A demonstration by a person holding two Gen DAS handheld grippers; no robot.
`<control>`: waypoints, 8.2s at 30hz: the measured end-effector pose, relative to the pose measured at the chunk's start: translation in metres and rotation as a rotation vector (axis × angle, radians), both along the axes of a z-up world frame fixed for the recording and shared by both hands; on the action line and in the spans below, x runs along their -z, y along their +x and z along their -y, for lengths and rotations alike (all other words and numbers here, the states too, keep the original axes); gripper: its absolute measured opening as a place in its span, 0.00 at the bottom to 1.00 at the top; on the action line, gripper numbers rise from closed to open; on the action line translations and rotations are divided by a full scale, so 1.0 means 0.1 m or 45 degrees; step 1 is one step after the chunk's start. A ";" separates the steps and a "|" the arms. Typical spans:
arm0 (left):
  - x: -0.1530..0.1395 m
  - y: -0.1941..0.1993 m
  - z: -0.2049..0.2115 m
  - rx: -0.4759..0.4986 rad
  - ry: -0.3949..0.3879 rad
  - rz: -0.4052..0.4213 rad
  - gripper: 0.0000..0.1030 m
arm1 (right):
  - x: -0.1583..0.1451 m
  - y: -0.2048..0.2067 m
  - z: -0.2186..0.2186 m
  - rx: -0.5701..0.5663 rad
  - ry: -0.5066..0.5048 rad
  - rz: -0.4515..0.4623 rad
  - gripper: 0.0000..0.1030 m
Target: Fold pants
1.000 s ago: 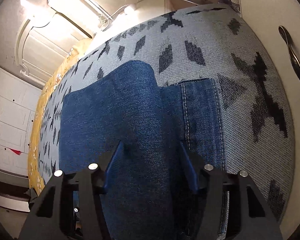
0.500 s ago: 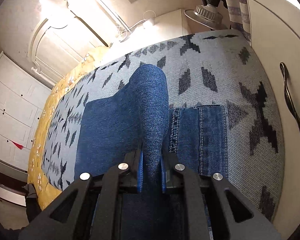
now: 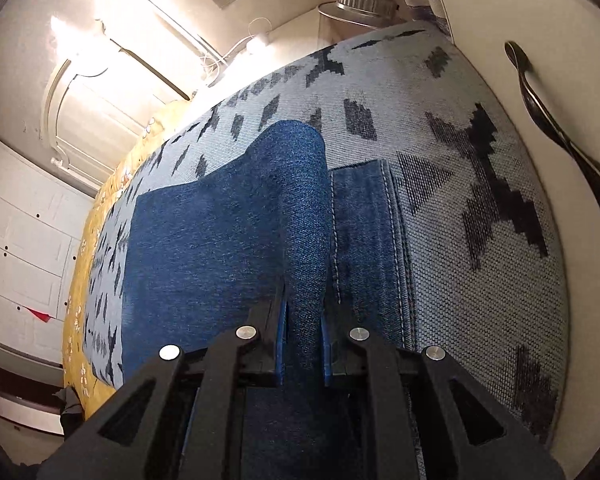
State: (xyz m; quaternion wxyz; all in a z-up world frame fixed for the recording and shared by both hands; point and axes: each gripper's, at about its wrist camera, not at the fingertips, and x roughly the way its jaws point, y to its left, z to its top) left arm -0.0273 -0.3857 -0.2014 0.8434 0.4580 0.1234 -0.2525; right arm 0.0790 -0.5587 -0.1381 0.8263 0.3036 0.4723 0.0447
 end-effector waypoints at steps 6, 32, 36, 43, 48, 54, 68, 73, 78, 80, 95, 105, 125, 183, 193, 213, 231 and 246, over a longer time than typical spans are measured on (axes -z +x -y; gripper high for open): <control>0.01 0.00 -0.01 0.013 -0.010 -0.005 0.13 | -0.07 -0.03 -0.06 0.051 -0.055 -0.005 0.14; -1.18 0.45 -1.31 -0.039 -0.778 -0.431 0.67 | -0.13 0.65 -0.64 0.021 -0.638 0.126 0.54; -0.82 0.85 -1.31 -0.220 -0.646 -0.628 0.43 | -0.15 0.64 -0.70 0.015 -0.682 0.104 0.55; -0.35 0.93 -1.34 -0.266 -0.551 -0.796 0.42 | -0.48 0.26 -1.08 0.081 -0.814 0.205 0.77; -0.38 0.91 -1.36 -0.259 -0.554 -0.797 0.42 | -0.27 -0.04 -1.22 0.111 -0.857 0.131 0.79; -0.46 0.91 -1.41 -0.249 -0.561 -0.832 0.42 | 0.11 -0.17 -1.22 0.113 -0.873 0.065 0.81; -0.64 1.81 -0.78 -0.246 -0.317 -0.873 0.51 | 0.13 -0.16 -1.18 0.138 -0.819 0.041 0.82; -0.82 1.85 -0.52 -0.127 -0.398 -0.924 0.51 | 0.14 -0.16 -1.19 0.139 -0.812 0.039 0.82; -0.53 2.13 -0.26 -0.199 -0.296 -1.007 0.49 | 0.14 -0.15 -1.17 0.128 -0.807 0.045 0.82; -0.69 2.10 -0.25 -0.156 -0.364 -0.973 0.48 | 0.14 -0.16 -1.17 0.130 -0.800 0.050 0.82; -0.66 2.79 -0.02 -0.280 -0.530 -1.139 0.52 | 0.14 -0.17 -1.18 0.144 -0.791 0.041 0.82; -0.50 1.77 -0.93 -0.206 -0.276 -0.937 0.55 | 0.13 -0.15 -1.17 0.127 -0.794 0.033 0.82; -0.57 1.24 -2.33 -0.478 -0.510 -0.860 0.71 | -0.11 -0.65 -0.75 0.337 -0.914 -0.080 0.85; -1.17 1.05 -1.67 -0.413 -0.694 -1.032 0.98 | -0.64 -0.83 -1.36 0.434 -0.805 -0.034 0.86; -1.35 0.40 -1.61 -0.376 -0.623 -0.975 0.98 | -0.88 -1.45 -1.65 0.477 -0.833 -0.026 0.86; -1.43 0.39 -1.62 -0.365 -0.636 -0.977 0.98 | -0.91 -1.50 -1.64 0.464 -0.829 -0.011 0.87; -1.43 0.41 -1.61 -0.359 -0.641 -0.974 0.98 | -0.94 -1.50 -1.66 0.454 -0.827 -0.002 0.87; -1.46 0.40 -1.58 -0.349 -0.645 -0.976 0.98 | -0.92 -1.50 -1.66 0.456 -0.827 -0.005 0.87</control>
